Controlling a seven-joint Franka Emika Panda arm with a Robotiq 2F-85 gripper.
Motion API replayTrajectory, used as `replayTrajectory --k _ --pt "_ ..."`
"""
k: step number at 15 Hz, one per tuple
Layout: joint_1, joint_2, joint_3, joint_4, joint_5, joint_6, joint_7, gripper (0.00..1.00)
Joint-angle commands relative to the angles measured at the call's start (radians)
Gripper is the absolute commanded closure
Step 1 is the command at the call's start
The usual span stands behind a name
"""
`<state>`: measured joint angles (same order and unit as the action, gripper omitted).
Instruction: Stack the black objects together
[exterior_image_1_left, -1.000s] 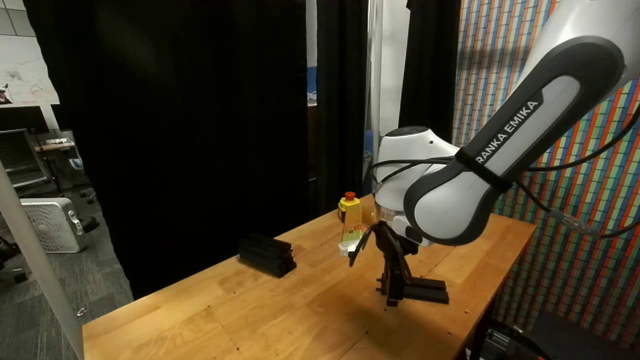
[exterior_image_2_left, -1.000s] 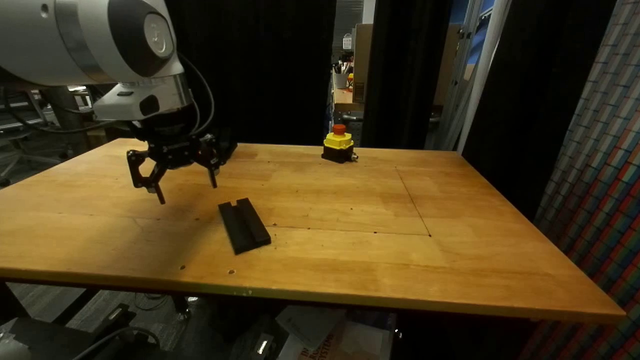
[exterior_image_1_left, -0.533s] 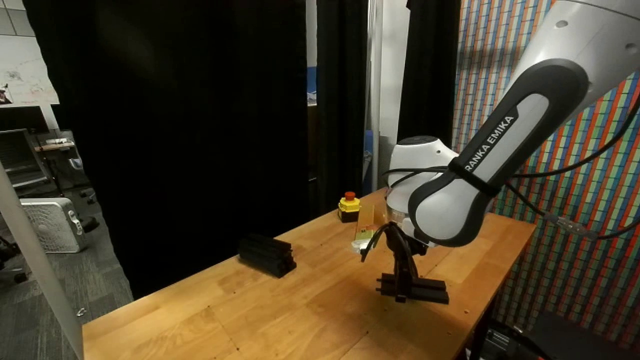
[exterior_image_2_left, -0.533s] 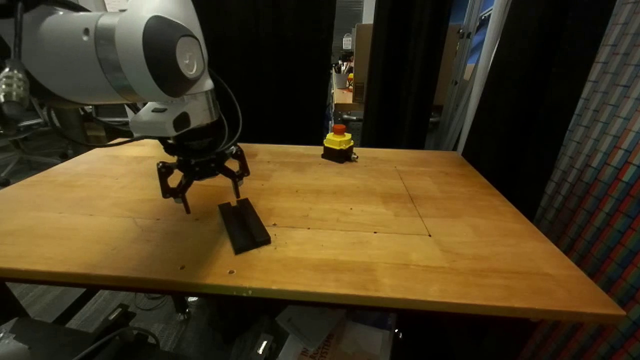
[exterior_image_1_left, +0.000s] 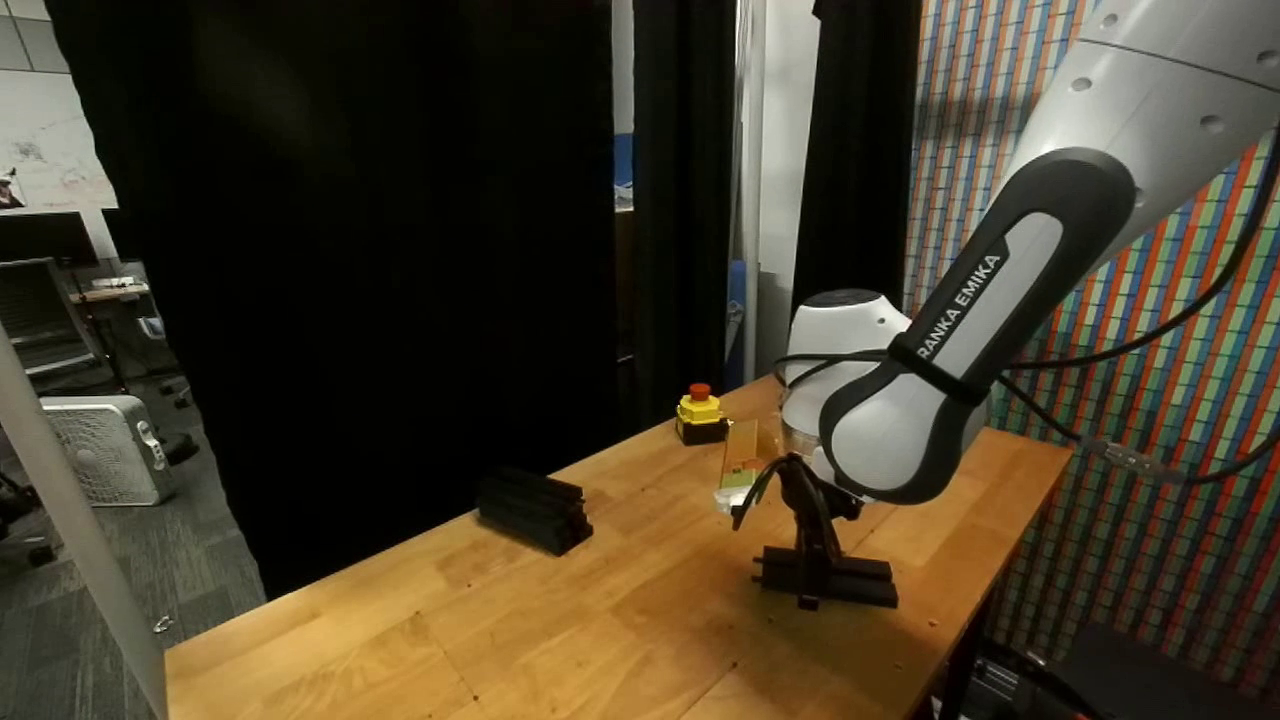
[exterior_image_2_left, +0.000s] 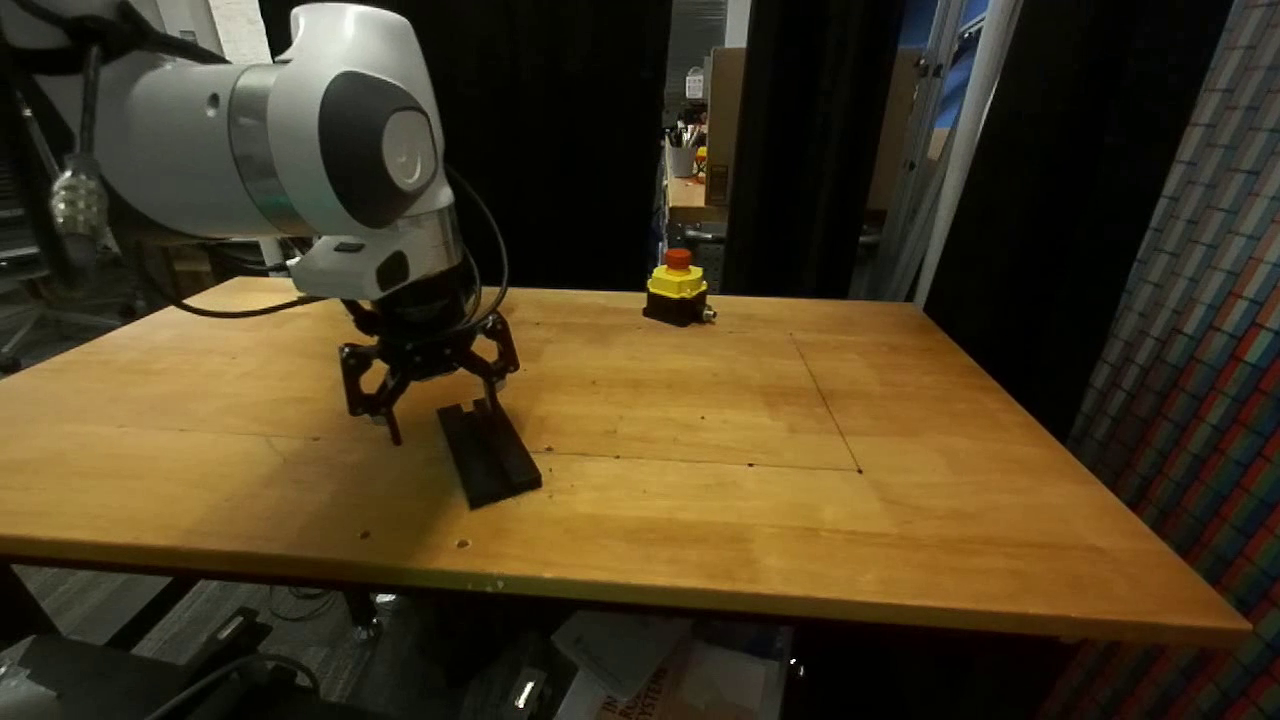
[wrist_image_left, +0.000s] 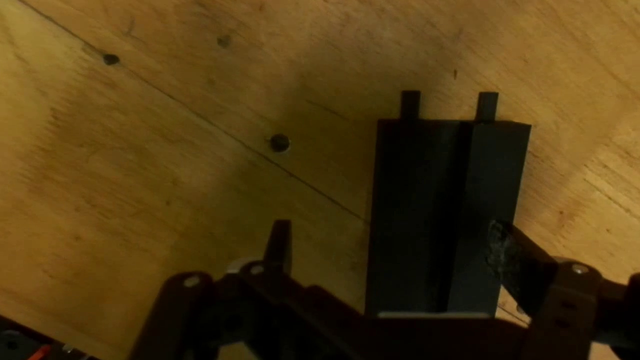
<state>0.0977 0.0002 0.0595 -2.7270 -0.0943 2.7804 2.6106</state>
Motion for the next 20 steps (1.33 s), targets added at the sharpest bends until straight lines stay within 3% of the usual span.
replayTrajectory --k 1,7,15,16,17,20 --pt "-0.022 0.014 -0.007 0.002 0.024 0.041 -0.046 0.00" --pt "-0.042 0.031 -0.029 0.007 0.039 0.057 -0.100 0.00" --pt "-0.065 0.061 -0.048 0.019 0.170 0.058 -0.276 0.00" --pt "-0.066 0.063 -0.051 0.020 0.177 0.054 -0.287 0.25" --pt "-0.066 0.064 -0.052 0.021 0.187 0.054 -0.301 0.27" --pt "-0.063 0.068 -0.053 0.027 0.201 0.048 -0.316 0.51"
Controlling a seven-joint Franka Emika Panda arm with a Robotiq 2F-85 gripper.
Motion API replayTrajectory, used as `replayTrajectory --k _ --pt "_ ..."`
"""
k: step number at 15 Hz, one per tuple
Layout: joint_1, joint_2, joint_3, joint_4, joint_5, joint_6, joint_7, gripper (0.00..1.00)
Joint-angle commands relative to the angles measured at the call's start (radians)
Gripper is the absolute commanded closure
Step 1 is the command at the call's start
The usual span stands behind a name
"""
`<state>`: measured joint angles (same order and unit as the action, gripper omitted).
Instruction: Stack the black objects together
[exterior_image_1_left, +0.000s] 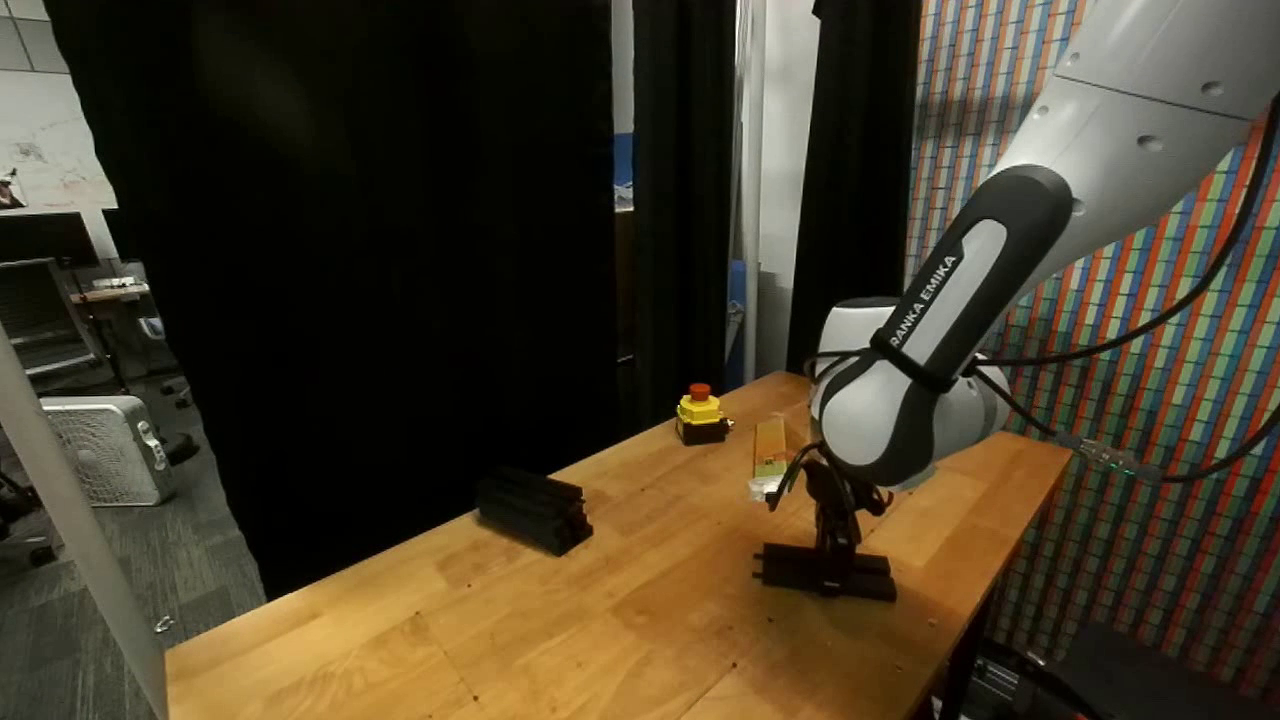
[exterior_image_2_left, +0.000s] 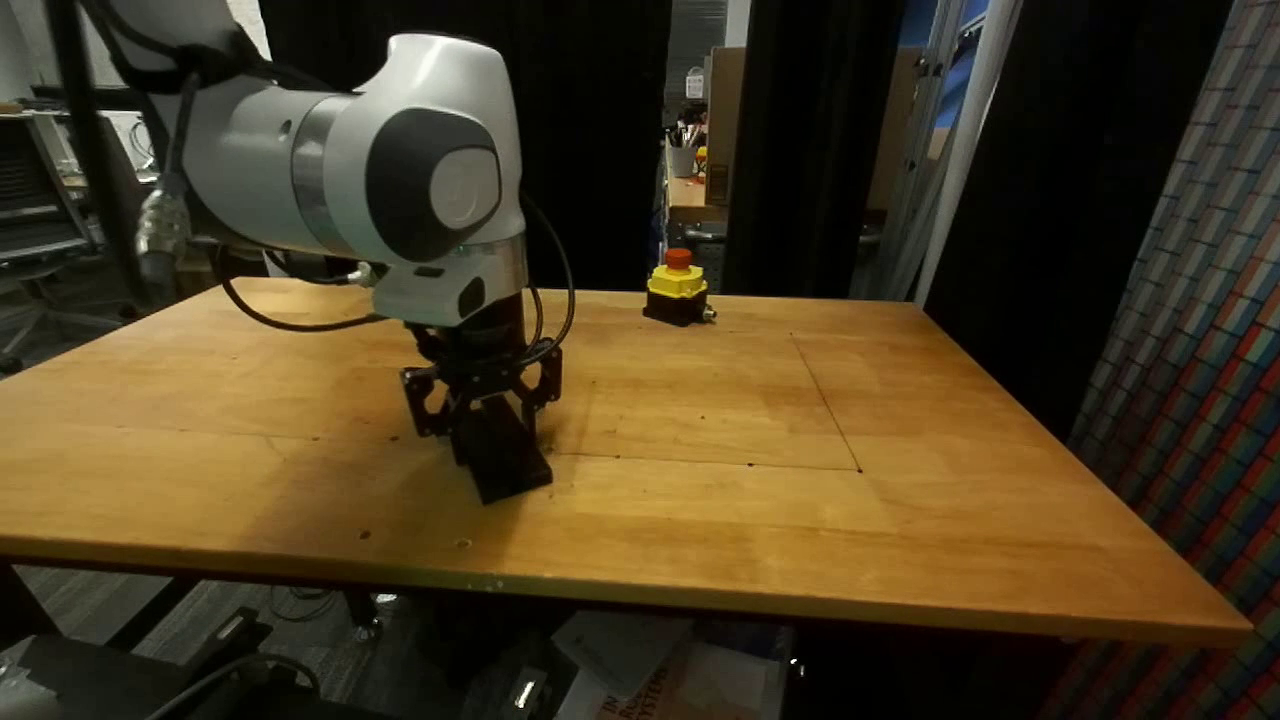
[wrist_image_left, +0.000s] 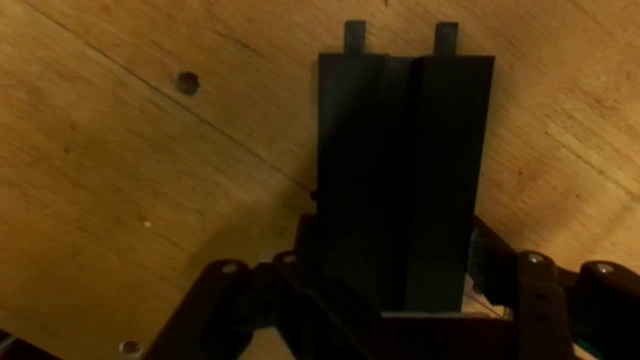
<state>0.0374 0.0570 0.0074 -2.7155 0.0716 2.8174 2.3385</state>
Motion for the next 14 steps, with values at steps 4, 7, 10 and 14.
replayTrajectory --k 4,7,10,14 --pt "0.010 -0.025 0.014 0.030 0.059 -0.037 -0.034 0.54" --pt "0.034 -0.059 0.041 0.059 0.087 -0.083 -0.001 0.54" --pt "0.064 -0.086 0.078 0.103 0.104 -0.129 0.029 0.54" --pt "0.106 -0.112 0.133 0.179 0.106 -0.213 0.077 0.54"
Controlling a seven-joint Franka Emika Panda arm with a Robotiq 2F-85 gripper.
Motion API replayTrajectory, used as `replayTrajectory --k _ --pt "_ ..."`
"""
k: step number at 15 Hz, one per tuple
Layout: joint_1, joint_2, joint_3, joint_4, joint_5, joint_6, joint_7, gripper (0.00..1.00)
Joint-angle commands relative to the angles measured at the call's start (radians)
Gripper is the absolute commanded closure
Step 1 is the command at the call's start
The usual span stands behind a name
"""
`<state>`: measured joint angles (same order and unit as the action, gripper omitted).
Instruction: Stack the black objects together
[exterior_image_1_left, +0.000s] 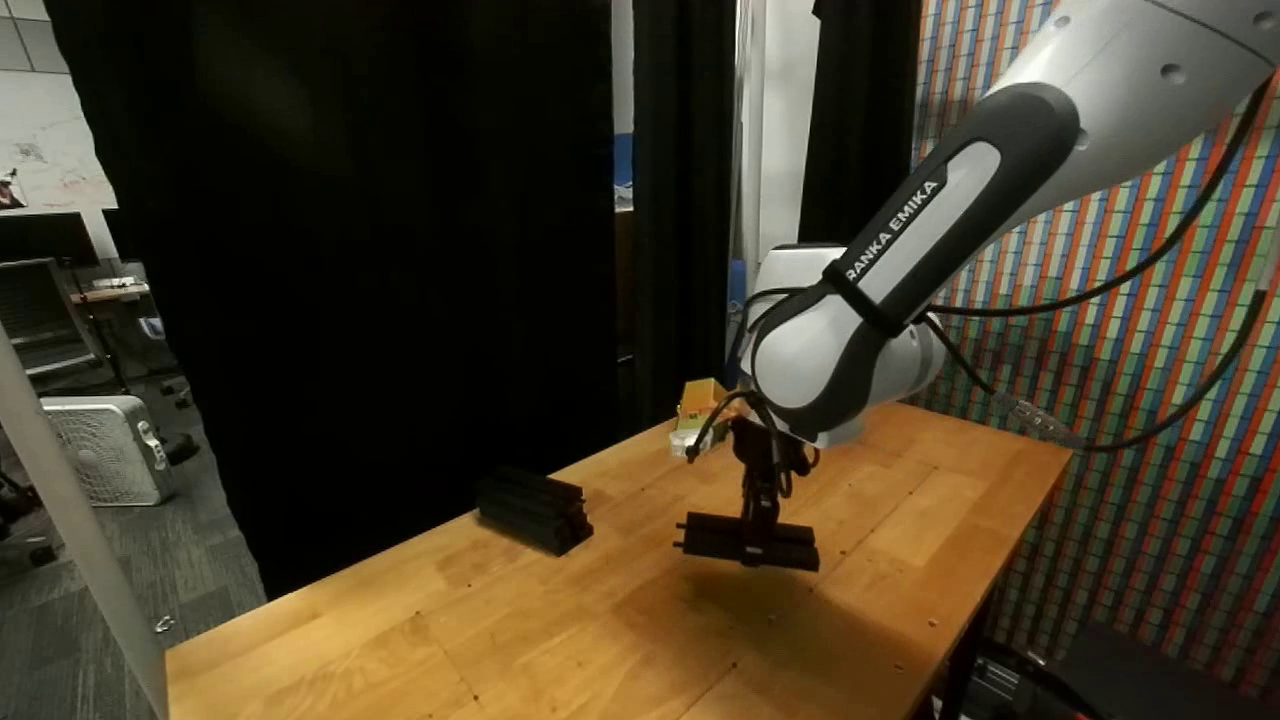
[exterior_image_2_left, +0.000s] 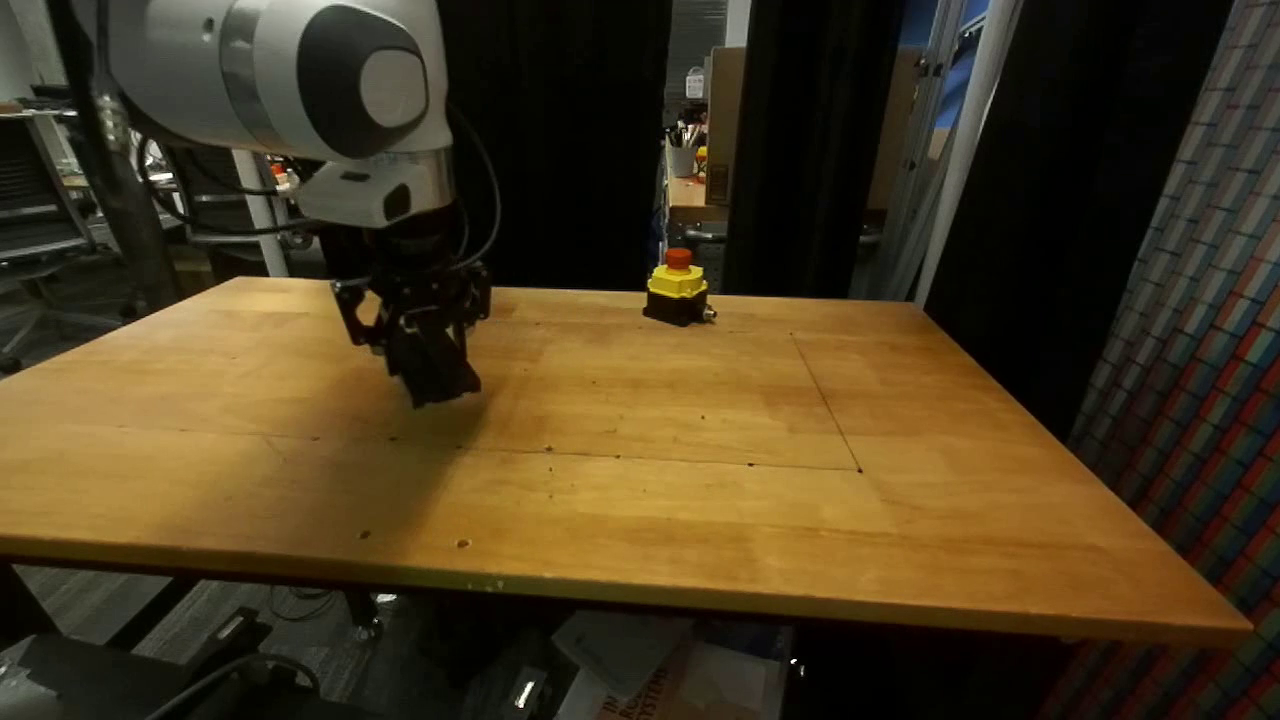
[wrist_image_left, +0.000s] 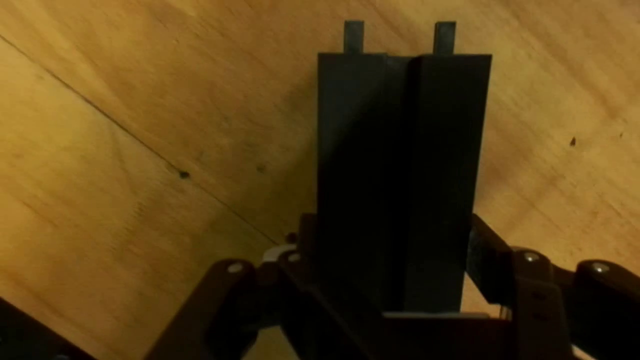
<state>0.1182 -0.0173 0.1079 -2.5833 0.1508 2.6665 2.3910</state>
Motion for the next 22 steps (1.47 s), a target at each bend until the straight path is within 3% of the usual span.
replayTrajectory --k 1,11,16,22 --pt "0.034 -0.037 0.043 0.070 0.035 -0.072 0.022 0.54" --pt "0.065 0.123 0.072 0.423 -0.070 -0.229 0.178 0.54" --pt "0.096 0.288 0.038 0.622 -0.167 -0.228 0.284 0.54" --pt "0.160 0.486 -0.025 0.883 -0.181 -0.254 0.354 0.54"
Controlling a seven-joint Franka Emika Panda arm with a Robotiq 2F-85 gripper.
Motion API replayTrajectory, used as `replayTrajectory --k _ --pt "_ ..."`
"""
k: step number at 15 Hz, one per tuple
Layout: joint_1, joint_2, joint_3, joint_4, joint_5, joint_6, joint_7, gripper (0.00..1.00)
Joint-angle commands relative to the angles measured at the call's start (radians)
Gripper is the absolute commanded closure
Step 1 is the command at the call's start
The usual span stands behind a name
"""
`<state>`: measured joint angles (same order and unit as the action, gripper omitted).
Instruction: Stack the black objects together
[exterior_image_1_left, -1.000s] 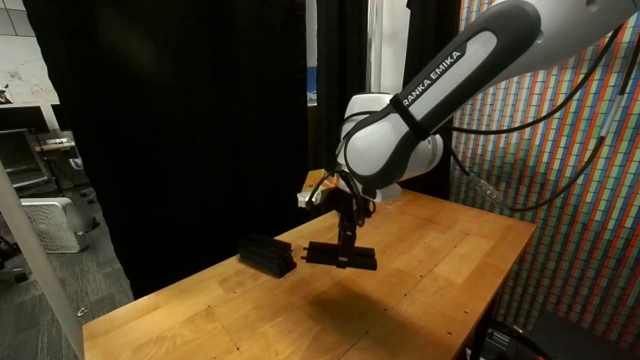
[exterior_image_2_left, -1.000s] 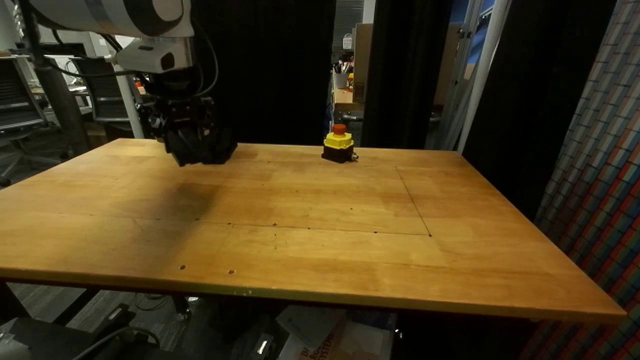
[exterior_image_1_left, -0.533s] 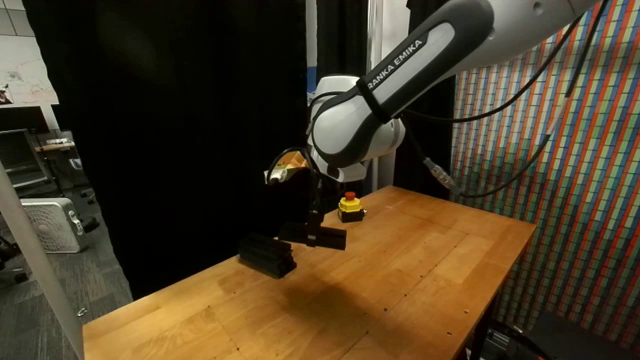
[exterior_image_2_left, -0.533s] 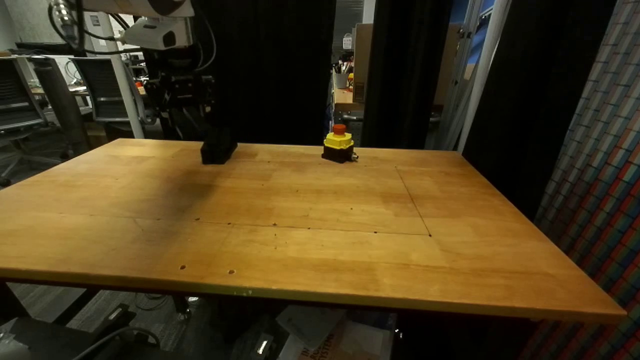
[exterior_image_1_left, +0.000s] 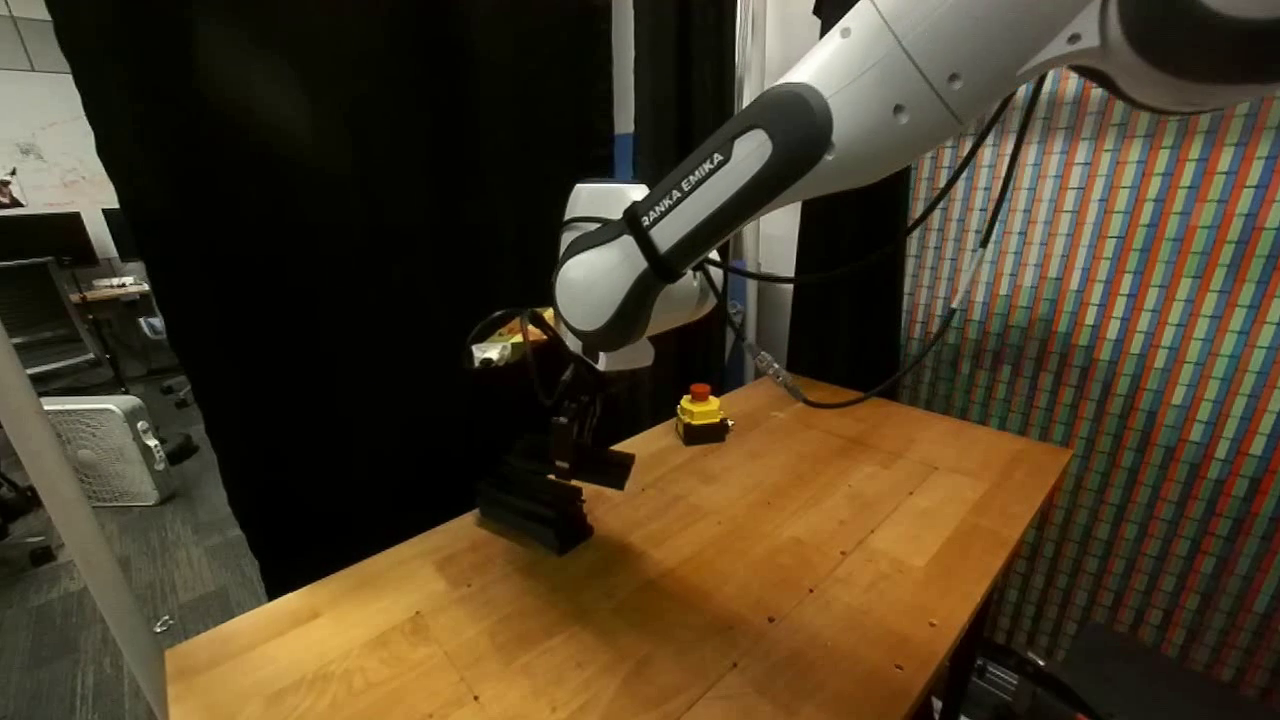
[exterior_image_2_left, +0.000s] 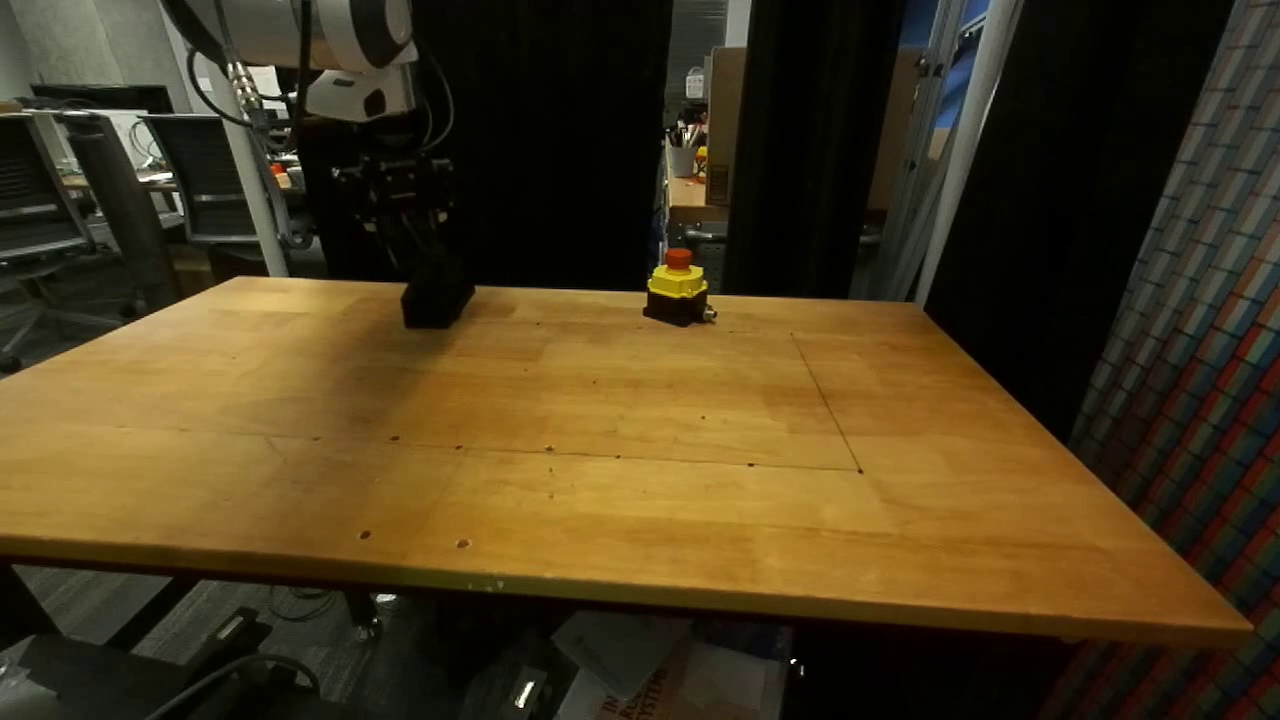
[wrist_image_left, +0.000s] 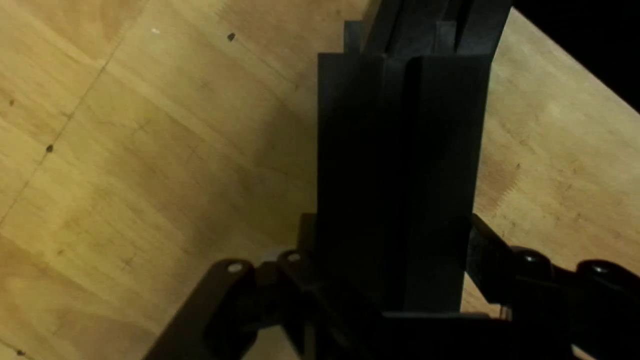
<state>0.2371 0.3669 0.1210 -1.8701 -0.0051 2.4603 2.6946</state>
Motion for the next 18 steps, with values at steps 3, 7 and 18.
replayTrajectory --k 3,7,18 --pt "0.060 0.203 -0.065 0.312 -0.012 -0.062 0.044 0.54" --pt "0.074 0.316 -0.084 0.469 0.016 -0.104 0.061 0.54" --pt "0.339 0.395 -0.408 0.599 0.308 -0.278 0.054 0.54"
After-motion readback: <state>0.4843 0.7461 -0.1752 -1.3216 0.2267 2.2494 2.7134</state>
